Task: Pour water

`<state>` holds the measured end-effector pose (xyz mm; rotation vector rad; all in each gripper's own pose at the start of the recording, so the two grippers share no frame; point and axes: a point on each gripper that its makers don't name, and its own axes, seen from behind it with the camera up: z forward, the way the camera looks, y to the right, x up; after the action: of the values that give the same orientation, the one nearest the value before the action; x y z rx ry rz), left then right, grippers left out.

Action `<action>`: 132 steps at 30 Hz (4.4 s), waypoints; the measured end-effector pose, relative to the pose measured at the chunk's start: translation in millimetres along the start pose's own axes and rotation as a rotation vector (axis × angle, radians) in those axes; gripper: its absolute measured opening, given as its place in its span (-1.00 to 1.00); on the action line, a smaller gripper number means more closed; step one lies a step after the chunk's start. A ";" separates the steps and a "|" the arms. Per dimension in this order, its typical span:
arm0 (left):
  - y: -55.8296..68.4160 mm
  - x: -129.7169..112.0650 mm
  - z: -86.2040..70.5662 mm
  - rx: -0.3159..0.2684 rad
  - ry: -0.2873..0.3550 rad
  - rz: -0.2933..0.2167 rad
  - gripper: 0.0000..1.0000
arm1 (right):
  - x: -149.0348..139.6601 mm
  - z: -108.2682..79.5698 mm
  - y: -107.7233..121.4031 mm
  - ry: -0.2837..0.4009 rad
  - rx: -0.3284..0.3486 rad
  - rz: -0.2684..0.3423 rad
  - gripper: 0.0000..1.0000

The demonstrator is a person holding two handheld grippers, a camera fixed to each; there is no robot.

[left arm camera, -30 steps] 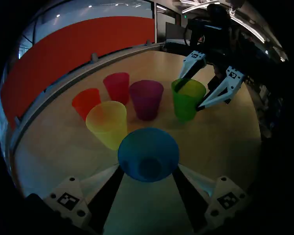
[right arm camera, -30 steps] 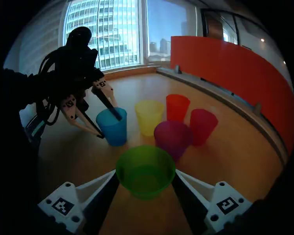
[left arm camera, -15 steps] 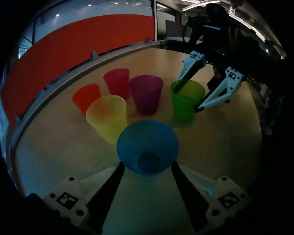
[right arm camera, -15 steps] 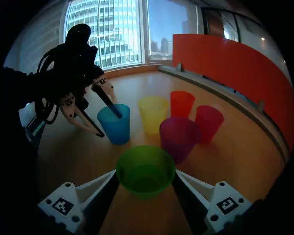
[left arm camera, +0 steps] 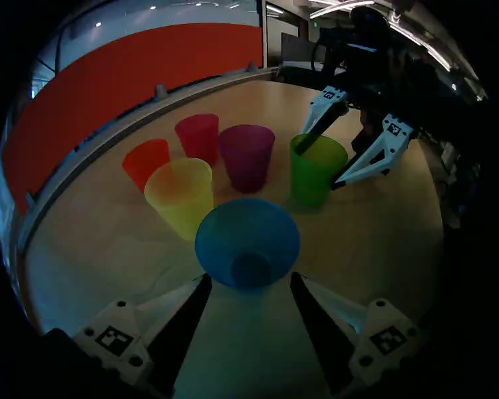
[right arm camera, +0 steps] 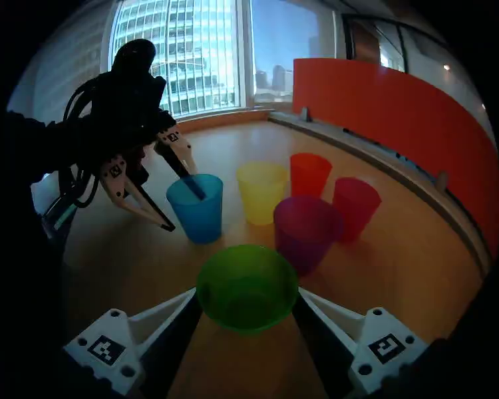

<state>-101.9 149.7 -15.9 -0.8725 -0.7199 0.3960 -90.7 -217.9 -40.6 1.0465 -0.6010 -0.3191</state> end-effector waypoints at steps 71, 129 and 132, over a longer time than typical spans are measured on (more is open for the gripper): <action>-84.8 13.6 -129.8 0.613 0.457 -0.330 0.75 | 16.4 -150.0 73.6 0.327 -0.611 0.213 0.99; -102.1 41.0 -178.4 0.859 0.739 -0.402 0.75 | 35.0 -236.8 110.7 0.627 -1.027 0.270 0.98; -102.7 38.8 -177.5 0.874 0.745 -0.389 0.75 | 33.5 -237.6 109.3 0.618 -1.032 0.272 0.99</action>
<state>54.8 13.5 5.6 -0.0028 0.0242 -0.0049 75.7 -14.4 -20.1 0.0290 0.0312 -0.0251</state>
